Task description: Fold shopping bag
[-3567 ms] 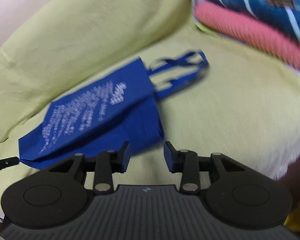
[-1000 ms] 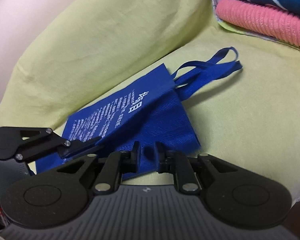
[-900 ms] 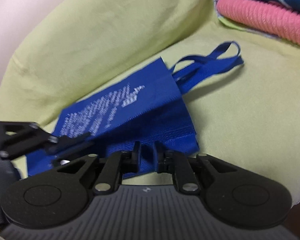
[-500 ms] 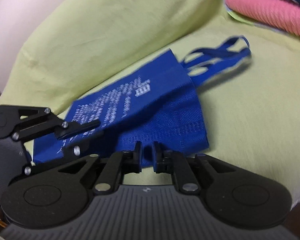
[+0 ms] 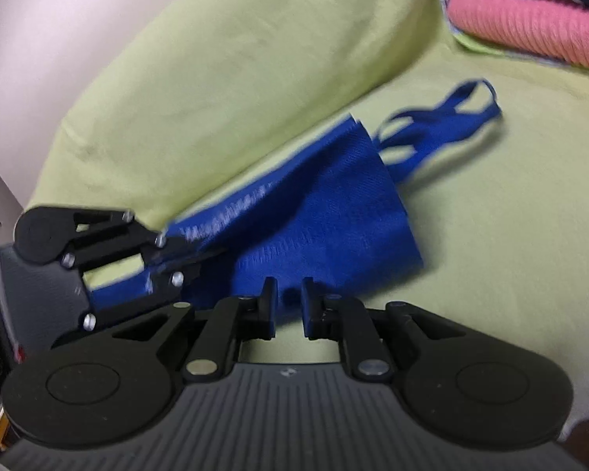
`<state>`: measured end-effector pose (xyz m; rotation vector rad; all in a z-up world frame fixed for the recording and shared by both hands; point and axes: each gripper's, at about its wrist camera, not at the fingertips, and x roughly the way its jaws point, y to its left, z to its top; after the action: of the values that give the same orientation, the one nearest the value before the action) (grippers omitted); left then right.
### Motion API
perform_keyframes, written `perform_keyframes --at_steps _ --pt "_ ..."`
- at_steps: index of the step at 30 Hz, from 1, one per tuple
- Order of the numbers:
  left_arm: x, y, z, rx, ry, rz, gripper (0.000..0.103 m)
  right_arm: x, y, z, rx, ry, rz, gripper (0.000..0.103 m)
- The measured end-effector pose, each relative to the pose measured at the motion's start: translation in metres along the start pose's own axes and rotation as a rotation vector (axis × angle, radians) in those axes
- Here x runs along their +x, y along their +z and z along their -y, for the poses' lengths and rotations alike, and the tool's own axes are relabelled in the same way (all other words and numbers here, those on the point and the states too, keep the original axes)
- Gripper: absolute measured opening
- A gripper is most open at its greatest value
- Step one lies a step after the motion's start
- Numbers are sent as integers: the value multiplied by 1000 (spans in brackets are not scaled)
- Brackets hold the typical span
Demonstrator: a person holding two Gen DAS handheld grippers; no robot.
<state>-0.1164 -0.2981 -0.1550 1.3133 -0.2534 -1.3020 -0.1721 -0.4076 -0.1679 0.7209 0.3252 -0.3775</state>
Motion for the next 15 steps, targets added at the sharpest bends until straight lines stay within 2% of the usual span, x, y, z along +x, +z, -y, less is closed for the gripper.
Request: perform_keyframes --at_steps 5,9,13,15 --pt "-9 0 0 13 23 38 0 19 11 -6 -45 -52 39 11" --pt "-9 -6 13 77 16 41 0 36 18 -1 -63 -95 41 11" --pt "-3 -13 36 208 6 34 0 38 22 13 -43 -174 29 11" --pt "0 -16 50 283 5 31 0 29 21 23 -4 -183 19 11"
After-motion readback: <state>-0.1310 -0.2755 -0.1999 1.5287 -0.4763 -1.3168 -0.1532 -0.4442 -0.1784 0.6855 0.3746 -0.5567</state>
